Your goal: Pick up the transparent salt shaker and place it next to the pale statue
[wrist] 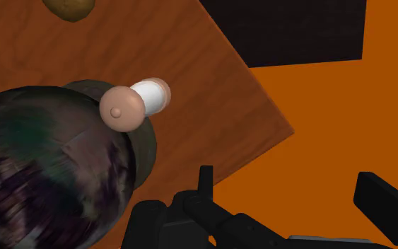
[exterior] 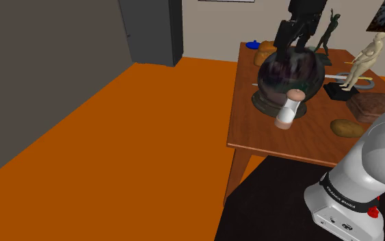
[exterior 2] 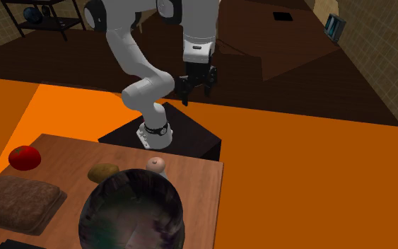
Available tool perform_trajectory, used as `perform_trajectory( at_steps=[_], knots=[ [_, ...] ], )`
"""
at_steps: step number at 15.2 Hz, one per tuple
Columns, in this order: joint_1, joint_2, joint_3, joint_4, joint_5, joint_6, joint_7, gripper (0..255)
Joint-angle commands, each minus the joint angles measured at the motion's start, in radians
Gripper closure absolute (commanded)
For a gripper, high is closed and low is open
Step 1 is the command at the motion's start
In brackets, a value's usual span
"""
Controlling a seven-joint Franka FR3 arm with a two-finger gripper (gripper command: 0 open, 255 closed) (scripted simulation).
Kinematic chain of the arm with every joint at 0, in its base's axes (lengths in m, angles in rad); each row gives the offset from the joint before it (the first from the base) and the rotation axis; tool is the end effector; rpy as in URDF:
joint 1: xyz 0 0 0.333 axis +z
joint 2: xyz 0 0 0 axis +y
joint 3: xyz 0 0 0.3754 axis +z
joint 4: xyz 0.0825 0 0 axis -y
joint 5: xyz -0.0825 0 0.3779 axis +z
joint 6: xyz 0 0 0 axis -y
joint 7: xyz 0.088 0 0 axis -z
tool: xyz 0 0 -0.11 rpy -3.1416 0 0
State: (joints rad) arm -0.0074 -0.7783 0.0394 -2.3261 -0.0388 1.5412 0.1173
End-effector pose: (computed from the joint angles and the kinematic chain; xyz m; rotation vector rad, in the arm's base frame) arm 0.2583 0.0094 0.6388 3.0711 -0.1502 -0.0037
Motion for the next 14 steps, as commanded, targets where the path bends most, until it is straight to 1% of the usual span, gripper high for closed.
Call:
perform_trajectory(
  at_steps=[1,8,14],
  knots=[
    [0.000,0.000,0.000,0.000,0.000,0.000,0.000,0],
    [-0.041,-0.084,-0.096,-0.215,-0.118,0.144,-0.118,0],
    [-0.101,-0.109,-0.198,-0.361,-0.244,0.289,-0.217,0]
  ],
)
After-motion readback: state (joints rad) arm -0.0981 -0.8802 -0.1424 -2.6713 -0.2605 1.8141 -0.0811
